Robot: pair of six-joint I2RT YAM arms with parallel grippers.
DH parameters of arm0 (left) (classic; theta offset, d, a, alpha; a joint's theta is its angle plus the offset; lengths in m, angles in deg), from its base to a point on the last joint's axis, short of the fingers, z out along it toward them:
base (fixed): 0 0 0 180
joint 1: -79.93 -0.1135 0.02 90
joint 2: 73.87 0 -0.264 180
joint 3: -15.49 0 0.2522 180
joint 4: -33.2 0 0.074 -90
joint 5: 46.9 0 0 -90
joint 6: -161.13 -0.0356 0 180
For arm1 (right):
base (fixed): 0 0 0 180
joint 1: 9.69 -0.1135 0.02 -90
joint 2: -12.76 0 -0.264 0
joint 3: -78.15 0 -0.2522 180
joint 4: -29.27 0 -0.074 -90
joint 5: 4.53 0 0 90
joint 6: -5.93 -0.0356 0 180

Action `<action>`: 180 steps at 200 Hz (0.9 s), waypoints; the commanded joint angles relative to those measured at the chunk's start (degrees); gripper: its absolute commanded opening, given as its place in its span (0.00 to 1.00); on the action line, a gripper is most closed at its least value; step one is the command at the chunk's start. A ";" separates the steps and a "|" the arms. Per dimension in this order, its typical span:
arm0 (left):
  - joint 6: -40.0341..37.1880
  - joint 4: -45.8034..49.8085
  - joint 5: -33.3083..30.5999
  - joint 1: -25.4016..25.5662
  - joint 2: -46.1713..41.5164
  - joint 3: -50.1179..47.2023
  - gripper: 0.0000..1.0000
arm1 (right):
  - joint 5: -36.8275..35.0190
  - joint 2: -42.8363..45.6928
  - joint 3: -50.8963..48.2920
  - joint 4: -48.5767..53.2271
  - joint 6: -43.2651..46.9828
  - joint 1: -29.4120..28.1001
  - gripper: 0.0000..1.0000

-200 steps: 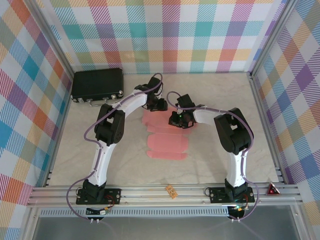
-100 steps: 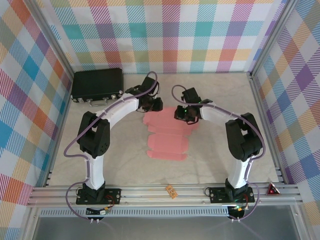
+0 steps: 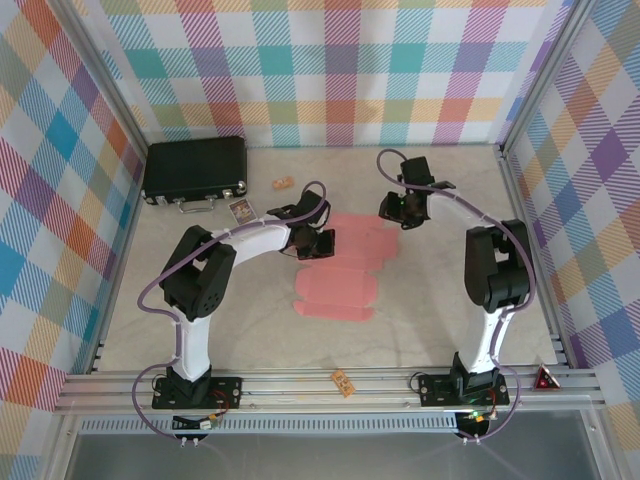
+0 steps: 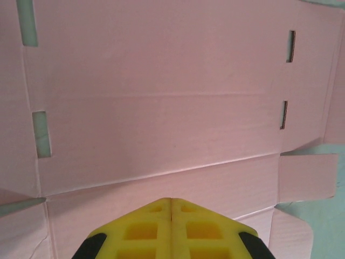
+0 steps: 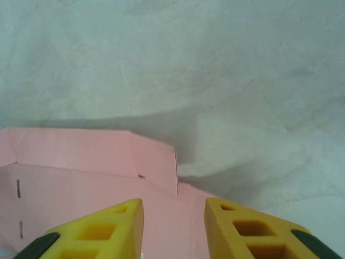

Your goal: Fold the paper box

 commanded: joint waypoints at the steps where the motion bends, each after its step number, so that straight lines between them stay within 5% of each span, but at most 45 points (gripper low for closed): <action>1: 1.97 -0.45 0.59 -0.13 1.80 -1.22 0.00 | 1.38 -2.54 2.91 1.97 2.93 -0.07 0.40; 180: 2.50 2.89 -1.72 -0.04 4.63 -1.88 0.00 | 8.34 -10.88 11.03 5.16 3.60 -0.17 0.41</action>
